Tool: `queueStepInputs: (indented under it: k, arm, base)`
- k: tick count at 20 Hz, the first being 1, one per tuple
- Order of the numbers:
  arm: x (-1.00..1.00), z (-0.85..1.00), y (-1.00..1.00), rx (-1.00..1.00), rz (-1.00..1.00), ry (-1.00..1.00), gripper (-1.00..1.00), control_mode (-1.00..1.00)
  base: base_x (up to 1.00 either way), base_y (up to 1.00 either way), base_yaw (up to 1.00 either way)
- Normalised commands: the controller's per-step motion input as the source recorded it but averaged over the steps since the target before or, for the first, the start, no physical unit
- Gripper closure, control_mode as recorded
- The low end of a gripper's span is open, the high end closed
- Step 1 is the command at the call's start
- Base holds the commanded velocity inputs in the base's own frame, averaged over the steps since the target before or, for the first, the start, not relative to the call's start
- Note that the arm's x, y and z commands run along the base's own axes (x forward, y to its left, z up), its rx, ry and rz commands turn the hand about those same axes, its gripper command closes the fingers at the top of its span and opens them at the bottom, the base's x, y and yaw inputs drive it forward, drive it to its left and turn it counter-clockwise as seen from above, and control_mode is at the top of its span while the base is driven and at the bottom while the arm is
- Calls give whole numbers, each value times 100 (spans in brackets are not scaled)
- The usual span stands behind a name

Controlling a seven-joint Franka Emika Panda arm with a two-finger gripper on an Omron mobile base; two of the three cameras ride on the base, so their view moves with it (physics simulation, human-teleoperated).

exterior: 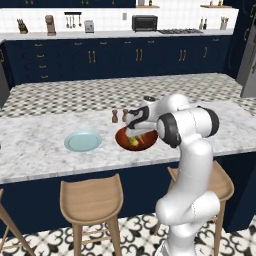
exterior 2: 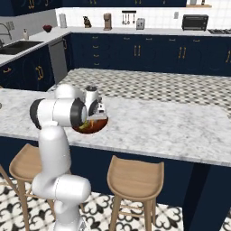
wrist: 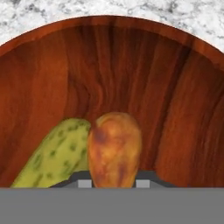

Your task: Pick the chicken drumstick and cucumber from their plates and place them in the bowl. Then put the bowl in the fridge.

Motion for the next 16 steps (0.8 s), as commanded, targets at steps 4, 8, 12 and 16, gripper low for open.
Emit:
queueStepInputs:
  k: [4, 8, 12, 16]
  arm:
    - [11, -14, 29, 0, -5, 0, -100, -100]
    - [-5, 6, 0, 0, -3, 0, -100, -100]
    - [-34, 37, -6, 1, -11, -4, -100, -100]
    - [-50, 75, -41, 8, -24, -2, -100, -100]
  base:
    - [0, 0, 0]
    - [0, 0, 0]
    - [0, 0, 0]
    - [0, 0, 0]
